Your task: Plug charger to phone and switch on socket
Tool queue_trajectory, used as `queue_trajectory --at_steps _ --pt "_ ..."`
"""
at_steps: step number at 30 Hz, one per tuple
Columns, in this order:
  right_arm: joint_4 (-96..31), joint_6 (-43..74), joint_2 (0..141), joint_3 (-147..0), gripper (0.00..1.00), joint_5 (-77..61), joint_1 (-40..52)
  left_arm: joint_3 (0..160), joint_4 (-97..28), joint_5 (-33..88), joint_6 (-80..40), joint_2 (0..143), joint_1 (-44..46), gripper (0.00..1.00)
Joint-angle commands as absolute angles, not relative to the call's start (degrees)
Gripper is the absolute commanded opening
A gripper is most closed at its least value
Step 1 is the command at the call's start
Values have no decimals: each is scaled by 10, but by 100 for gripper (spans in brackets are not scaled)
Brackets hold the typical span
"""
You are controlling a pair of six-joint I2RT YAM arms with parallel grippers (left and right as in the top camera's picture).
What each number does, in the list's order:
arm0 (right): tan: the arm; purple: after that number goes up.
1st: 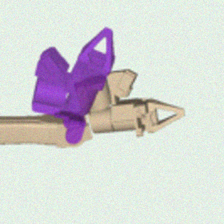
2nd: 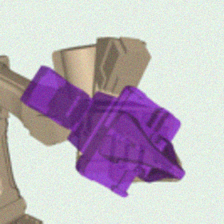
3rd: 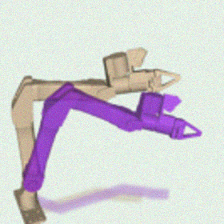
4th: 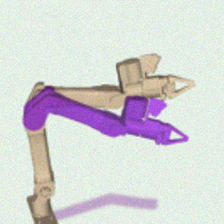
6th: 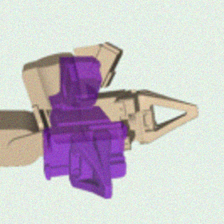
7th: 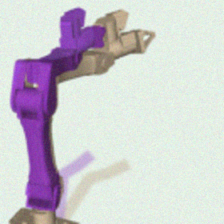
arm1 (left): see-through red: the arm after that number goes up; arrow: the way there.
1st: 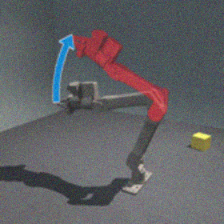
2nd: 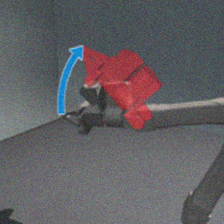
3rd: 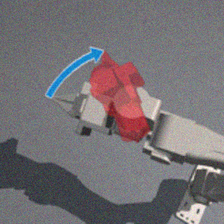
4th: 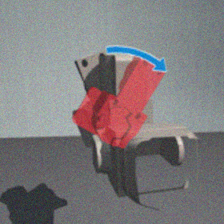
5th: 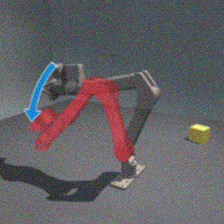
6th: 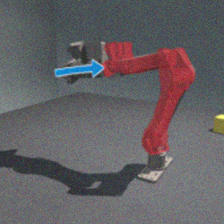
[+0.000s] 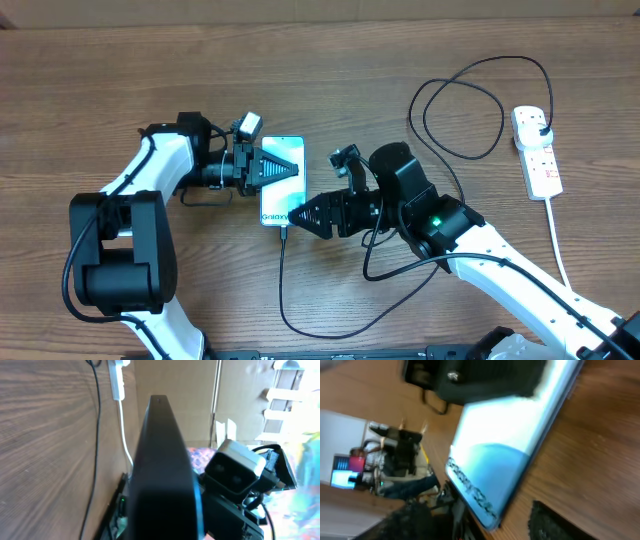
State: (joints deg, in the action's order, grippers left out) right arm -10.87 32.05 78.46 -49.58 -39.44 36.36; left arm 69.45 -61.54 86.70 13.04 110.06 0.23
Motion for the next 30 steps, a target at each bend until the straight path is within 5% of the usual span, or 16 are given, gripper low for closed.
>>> queue_trajectory --at_steps 1,6,13,23,30 --pt "-88 328 802 -506 62 -421 359 696 -620 906 102 1094 11 4" --pt "-68 347 839 -506 44 -423 359 696 -618 906 103 1094 18 4" --pt "-26 347 862 -506 38 -463 359 696 -550 906 116 1094 19 6" --pt "-6 347 862 -506 13 -503 329 696 -533 906 116 1094 19 9" --pt "0 358 862 -506 4 -503 325 696 -524 906 116 1094 19 29"
